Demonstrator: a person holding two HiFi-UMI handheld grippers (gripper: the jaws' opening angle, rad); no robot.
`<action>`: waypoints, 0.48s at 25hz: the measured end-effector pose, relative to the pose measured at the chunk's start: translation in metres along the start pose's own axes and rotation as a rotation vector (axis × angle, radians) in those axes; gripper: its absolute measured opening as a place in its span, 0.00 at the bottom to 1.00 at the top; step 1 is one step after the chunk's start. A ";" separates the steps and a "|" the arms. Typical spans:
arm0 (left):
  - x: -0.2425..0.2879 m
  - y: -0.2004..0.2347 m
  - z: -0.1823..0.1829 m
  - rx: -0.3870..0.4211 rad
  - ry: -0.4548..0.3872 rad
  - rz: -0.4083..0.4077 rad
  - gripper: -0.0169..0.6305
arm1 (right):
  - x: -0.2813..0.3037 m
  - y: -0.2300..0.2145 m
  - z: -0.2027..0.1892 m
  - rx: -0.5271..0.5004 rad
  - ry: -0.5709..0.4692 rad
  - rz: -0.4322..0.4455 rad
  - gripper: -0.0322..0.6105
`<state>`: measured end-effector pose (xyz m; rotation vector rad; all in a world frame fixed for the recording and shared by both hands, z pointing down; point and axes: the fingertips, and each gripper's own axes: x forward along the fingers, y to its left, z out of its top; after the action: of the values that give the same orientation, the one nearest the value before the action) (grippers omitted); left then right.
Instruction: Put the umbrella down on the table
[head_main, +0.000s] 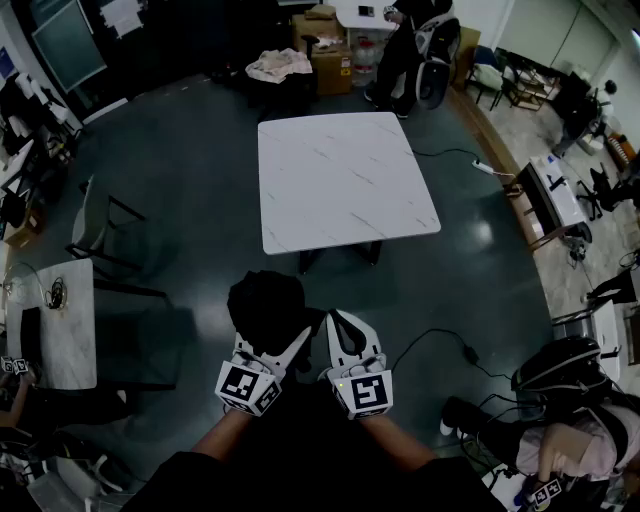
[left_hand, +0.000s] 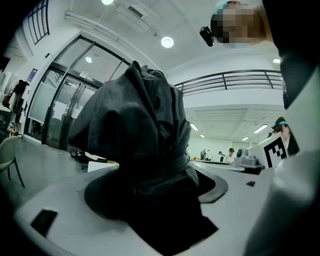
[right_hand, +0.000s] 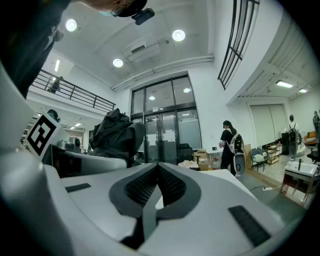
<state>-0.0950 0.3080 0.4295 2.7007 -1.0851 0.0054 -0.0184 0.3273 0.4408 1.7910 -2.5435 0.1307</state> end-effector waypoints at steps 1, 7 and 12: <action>0.002 0.002 -0.001 -0.005 -0.006 0.008 0.60 | 0.003 0.000 0.004 -0.003 -0.006 0.004 0.08; 0.001 0.019 -0.002 -0.034 -0.017 0.045 0.60 | 0.014 -0.004 0.009 0.055 -0.017 0.011 0.08; 0.014 0.042 -0.003 -0.054 -0.015 0.059 0.60 | 0.029 -0.019 0.002 0.069 0.001 -0.007 0.08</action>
<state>-0.1137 0.2698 0.4423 2.6245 -1.1519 -0.0337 -0.0105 0.2933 0.4414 1.8227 -2.5619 0.2212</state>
